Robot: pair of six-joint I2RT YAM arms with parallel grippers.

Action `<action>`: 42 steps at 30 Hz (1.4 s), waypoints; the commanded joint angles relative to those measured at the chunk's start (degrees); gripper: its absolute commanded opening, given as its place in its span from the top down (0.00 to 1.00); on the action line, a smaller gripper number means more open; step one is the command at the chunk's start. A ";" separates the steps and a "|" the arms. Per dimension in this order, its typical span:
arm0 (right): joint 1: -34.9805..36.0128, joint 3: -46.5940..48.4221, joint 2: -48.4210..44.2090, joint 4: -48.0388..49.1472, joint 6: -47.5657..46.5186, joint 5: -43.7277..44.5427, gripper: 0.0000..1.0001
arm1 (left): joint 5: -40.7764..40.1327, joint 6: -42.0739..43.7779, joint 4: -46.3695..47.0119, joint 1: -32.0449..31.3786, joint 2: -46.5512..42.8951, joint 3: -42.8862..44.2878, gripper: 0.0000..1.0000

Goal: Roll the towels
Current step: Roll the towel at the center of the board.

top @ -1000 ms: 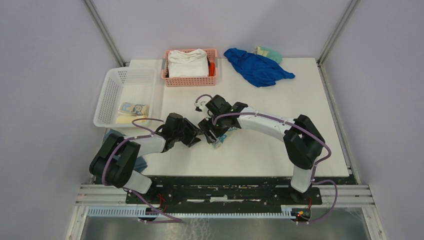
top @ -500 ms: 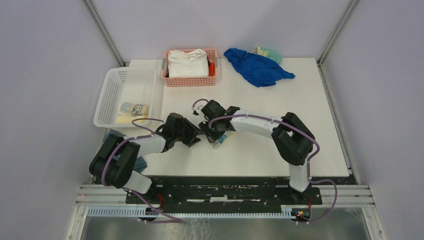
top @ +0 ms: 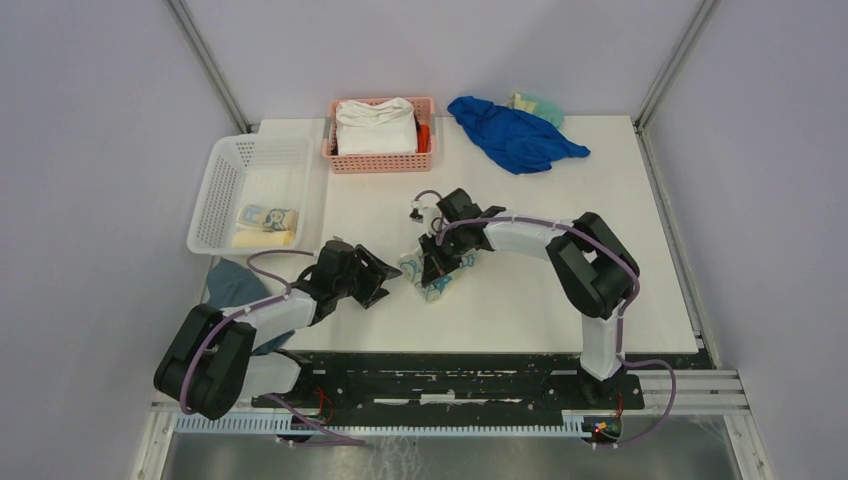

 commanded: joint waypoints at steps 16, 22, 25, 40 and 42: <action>-14.36 -5.41 12.08 13.64 12.72 -20.64 0.99 | 8.50 7.48 11.32 0.57 17.35 9.87 0.31; -14.04 -4.94 9.57 9.72 9.81 -17.18 0.99 | 10.49 7.07 11.14 0.52 22.34 13.57 0.31; -12.84 -4.52 6.52 7.04 7.57 -13.59 0.98 | 8.73 7.91 6.91 0.27 22.45 15.70 0.30; -4.51 -1.42 -2.95 -2.91 -0.46 5.61 0.94 | 1.00 8.05 -8.45 -2.85 26.49 24.61 0.47; -2.89 -0.64 -4.13 -4.22 -1.28 8.75 0.92 | 0.62 7.41 -8.85 -3.19 26.39 24.62 0.53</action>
